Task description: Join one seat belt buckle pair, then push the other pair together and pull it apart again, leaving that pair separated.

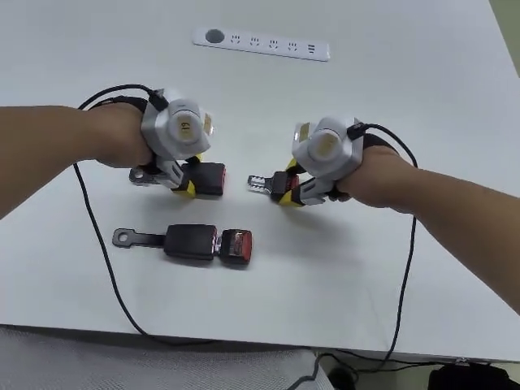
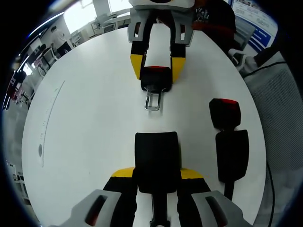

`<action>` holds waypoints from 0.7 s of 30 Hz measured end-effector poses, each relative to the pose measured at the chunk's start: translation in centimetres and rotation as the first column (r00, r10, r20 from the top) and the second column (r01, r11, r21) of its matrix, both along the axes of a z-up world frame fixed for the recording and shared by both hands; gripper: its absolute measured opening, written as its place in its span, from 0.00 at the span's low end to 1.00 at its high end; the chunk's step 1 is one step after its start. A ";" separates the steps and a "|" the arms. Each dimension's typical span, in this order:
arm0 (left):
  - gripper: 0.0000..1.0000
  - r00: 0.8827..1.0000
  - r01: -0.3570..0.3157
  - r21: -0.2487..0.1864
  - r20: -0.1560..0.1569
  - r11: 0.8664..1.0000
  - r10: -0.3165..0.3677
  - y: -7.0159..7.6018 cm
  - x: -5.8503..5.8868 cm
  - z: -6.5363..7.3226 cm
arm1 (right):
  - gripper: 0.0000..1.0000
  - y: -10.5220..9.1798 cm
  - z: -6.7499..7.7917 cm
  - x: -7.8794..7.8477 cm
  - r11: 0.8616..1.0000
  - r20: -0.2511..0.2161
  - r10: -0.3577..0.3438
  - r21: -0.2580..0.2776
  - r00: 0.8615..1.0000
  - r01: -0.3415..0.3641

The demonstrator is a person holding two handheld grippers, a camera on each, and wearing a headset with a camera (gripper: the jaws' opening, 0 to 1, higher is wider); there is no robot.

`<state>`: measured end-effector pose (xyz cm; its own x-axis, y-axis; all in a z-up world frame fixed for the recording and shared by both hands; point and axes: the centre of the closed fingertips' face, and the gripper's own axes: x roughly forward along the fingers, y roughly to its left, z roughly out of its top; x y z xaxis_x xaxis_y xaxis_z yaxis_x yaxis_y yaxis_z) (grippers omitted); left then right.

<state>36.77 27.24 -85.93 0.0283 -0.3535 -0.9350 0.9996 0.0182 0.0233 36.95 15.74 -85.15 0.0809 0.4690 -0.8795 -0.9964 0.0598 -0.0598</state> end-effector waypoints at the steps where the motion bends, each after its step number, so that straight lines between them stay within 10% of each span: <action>1: 0.33 1.000 0.000 0.000 0.000 1.000 0.000 0.0 0.0 0.0 | 0.32 0.4 -0.1 0.0 1.000 0.000 0.008 0.002 1.000 -0.008; 21: 0.33 1.000 -0.014 0.013 -0.001 1.000 0.014 -0.1 0.0 0.0 | 0.32 3.3 -0.1 -0.3 0.997 0.058 0.068 -0.029 0.996 -0.066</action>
